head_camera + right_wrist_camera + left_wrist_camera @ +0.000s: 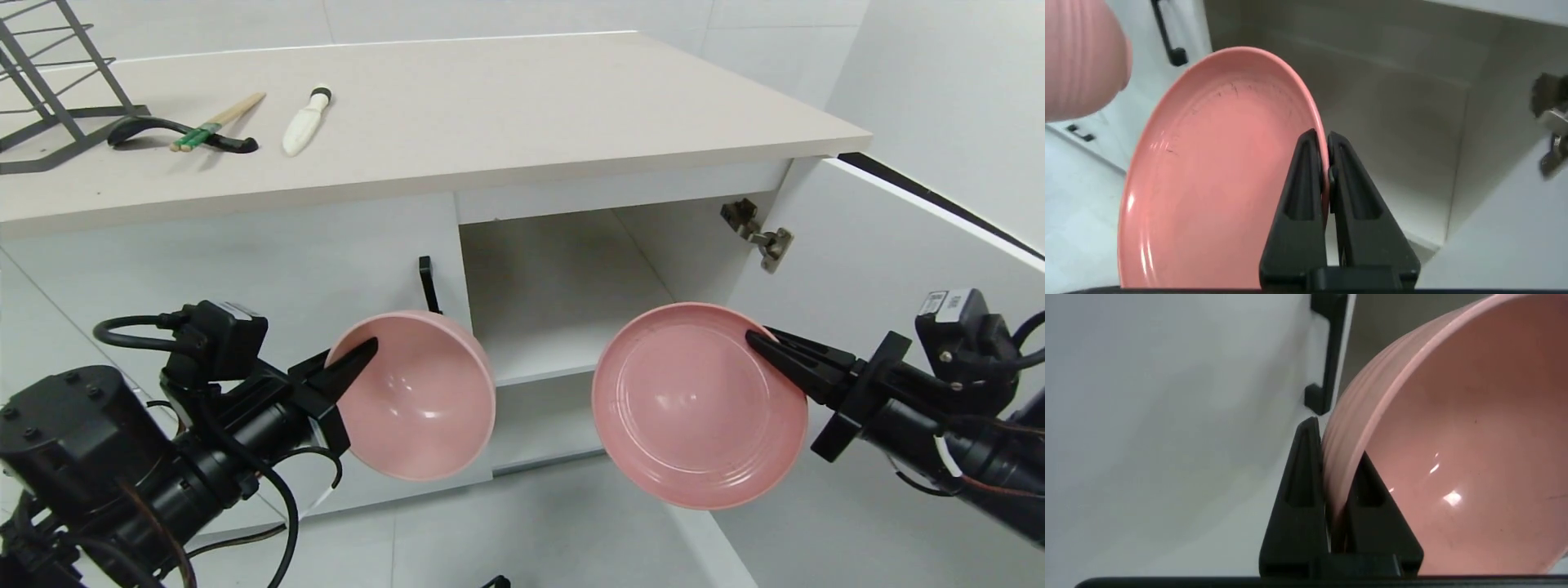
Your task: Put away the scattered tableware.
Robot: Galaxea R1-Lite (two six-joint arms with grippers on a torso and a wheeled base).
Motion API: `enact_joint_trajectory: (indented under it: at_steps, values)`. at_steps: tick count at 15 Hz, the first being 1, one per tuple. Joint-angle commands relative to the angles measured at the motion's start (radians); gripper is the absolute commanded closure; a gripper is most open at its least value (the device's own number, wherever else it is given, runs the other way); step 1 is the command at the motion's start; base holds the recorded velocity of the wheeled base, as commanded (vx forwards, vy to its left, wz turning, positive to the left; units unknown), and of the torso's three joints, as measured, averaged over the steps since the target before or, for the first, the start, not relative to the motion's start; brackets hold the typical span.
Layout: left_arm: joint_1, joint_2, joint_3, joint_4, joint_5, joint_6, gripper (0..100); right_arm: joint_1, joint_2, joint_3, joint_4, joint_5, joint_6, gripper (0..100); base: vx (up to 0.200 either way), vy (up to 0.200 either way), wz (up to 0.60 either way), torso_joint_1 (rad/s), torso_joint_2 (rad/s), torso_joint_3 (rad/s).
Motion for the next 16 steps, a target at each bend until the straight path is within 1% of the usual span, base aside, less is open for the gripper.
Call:
enact_joint_trajectory:
  at_steps: [1, 3, 6, 8, 9, 11, 12, 13, 14, 16]
  values:
    - [0.0, 0.001, 0.002, -0.001, 0.0, 0.002, 100, -0.001, 0.009, 0.001, -0.002, 0.0, 0.0, 100, 0.0, 0.0, 0.0, 0.0, 0.0, 0.0]
    - [0.0, 0.001, 0.002, -0.001, 0.0, 0.0, 100, -0.004, 0.017, 0.006, -0.002, 0.0, 0.0, 100, 0.0, 0.0, 0.0, 0.0, 0.0, 0.0]
    - [0.0, 0.004, 0.004, -0.001, 0.0, 0.002, 100, -0.004, 0.03, 0.024, -0.002, 0.0, 0.0, 100, 0.0, 0.0, 0.0, -0.173, 0.07, 0.041]
    - [0.0, 0.004, 0.011, -0.001, -0.001, 0.002, 100, -0.005, 0.044, 0.043, -0.002, 0.002, 0.0, 100, 0.0, 0.0, 0.0, -0.076, 0.1, 0.034]
    - [0.0, 0.003, 0.017, -0.001, -0.001, 0.008, 100, -0.005, 0.054, 0.043, -0.002, 0.002, 0.0, 100, 0.0, 0.0, 0.0, 0.0, 0.0, 0.0]
    - [0.0, 0.016, 0.034, -0.001, -0.001, 0.063, 100, -0.007, 0.109, 0.035, -0.002, 0.0, 0.0, 100, 0.0, 0.0, 0.0, 0.0, 0.0, 0.0]
    - [0.0, 0.018, 0.05, -0.001, -0.001, 0.077, 100, -0.004, 0.139, 0.026, -0.002, 0.002, 0.0, 100, 0.2, 0.0, 0.0, -0.007, 0.01, 0.046]
    - [0.0, 0.018, 0.05, -0.001, -0.001, 0.077, 100, -0.004, 0.139, 0.026, -0.002, 0.002, 0.0, 100, 0.2, 0.0, 0.0, 0.007, 0.01, 0.036]
    - [-0.012, 0.016, 0.083, -0.001, -0.001, 0.12, 100, -0.007, 0.207, -0.031, -0.002, 0.0, 0.0, 100, 0.2, 0.0, 0.0, -0.012, 0.0, 0.051]
    - [-0.023, 0.012, 0.105, -0.001, -0.001, 0.175, 100, -0.002, 0.239, -0.052, -0.002, 0.002, 0.0, 100, 0.0, 0.0, 0.0, 0.0, 0.0, 0.0]
